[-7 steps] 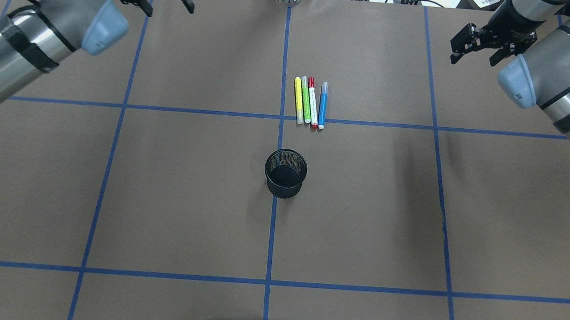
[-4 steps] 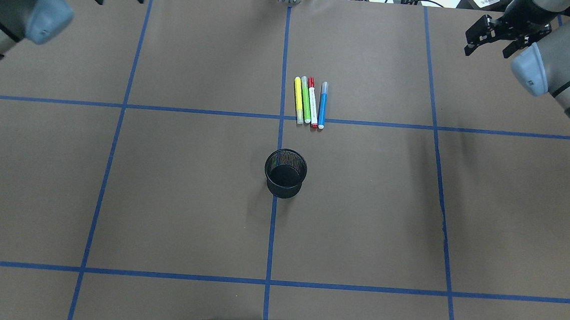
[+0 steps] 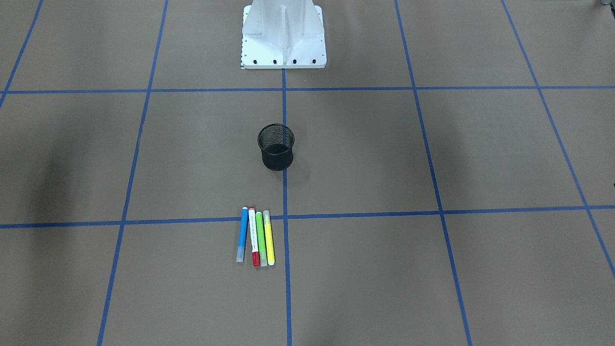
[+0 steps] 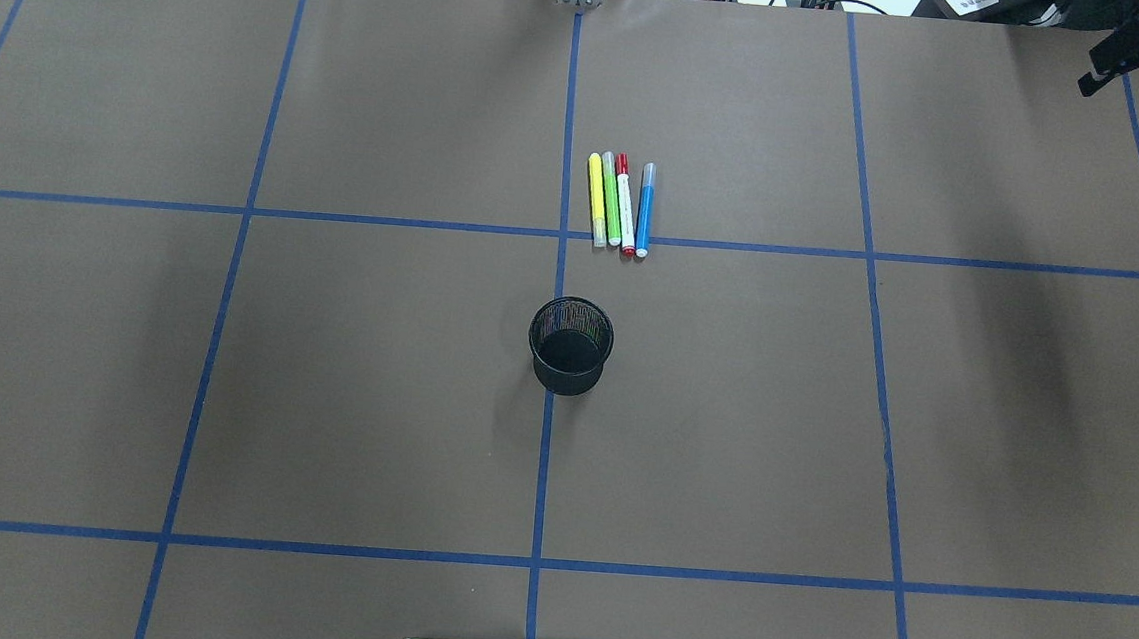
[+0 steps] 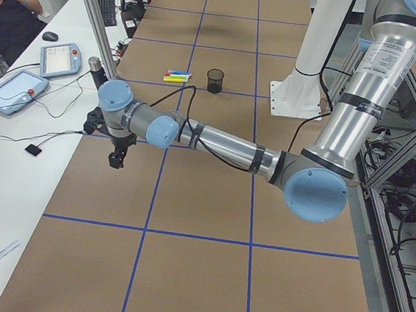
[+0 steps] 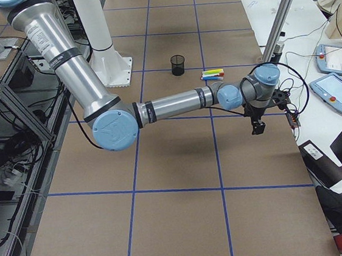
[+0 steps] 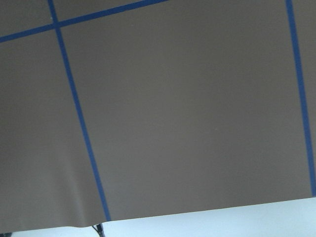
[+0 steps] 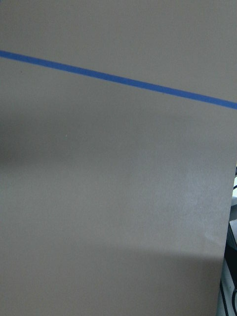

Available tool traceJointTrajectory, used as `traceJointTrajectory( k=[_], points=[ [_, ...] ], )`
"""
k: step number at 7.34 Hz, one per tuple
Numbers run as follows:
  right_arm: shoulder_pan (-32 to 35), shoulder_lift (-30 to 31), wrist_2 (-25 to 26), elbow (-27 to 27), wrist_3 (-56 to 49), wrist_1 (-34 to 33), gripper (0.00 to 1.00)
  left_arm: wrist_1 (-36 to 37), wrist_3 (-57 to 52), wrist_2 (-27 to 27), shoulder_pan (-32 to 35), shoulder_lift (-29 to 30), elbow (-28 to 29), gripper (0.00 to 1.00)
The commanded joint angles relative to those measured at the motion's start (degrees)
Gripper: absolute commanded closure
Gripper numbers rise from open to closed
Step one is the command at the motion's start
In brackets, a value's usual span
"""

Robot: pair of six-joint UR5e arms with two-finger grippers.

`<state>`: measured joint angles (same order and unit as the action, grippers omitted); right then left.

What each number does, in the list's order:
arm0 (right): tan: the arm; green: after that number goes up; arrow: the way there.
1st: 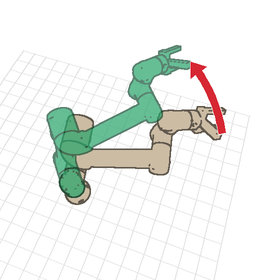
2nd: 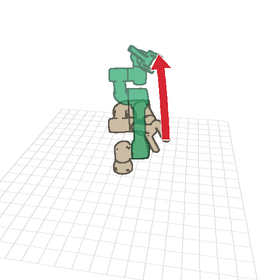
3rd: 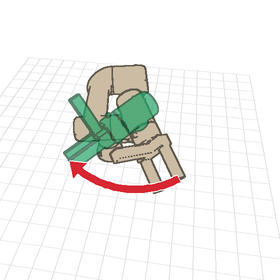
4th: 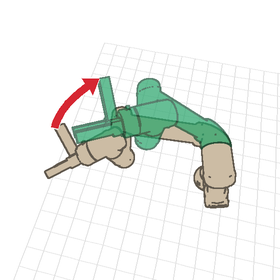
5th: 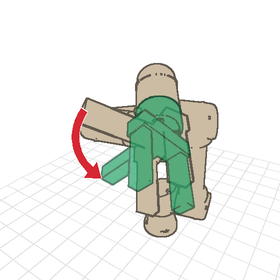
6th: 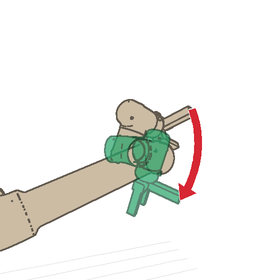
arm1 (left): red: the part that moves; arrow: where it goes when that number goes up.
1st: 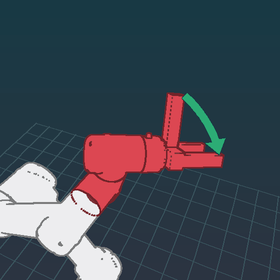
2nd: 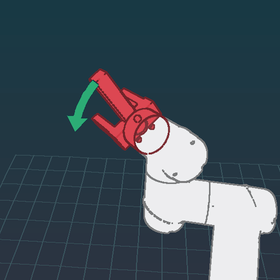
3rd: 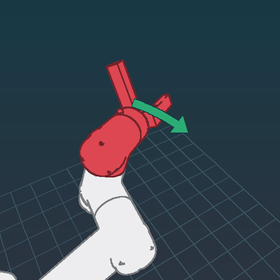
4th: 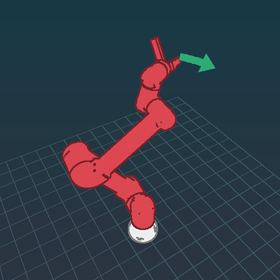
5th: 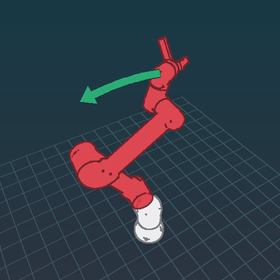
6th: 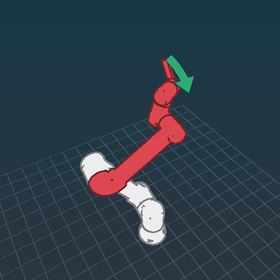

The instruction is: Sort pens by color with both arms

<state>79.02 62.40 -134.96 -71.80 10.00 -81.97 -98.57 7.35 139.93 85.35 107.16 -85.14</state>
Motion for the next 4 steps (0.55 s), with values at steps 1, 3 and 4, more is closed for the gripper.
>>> traceJointTrajectory(
  k=[1, 3, 4],
  points=[
    [2.36, 7.27, -0.83, -5.42, -2.96, 0.23, 0.01, -0.13, -3.22, 0.00, 2.54, -9.64, -6.83, 0.00],
    [3.68, 13.95, -0.74, -10.87, -3.23, 0.24, 0.01, -0.13, -2.87, 0.00, 2.98, -17.13, -13.45, 0.00],
    [3.77, 17.98, -0.48, -15.08, -3.14, 0.32, 0.01, 0.05, -2.78, -0.35, 3.24, -19.08, -16.09, 0.00]
  ],
)
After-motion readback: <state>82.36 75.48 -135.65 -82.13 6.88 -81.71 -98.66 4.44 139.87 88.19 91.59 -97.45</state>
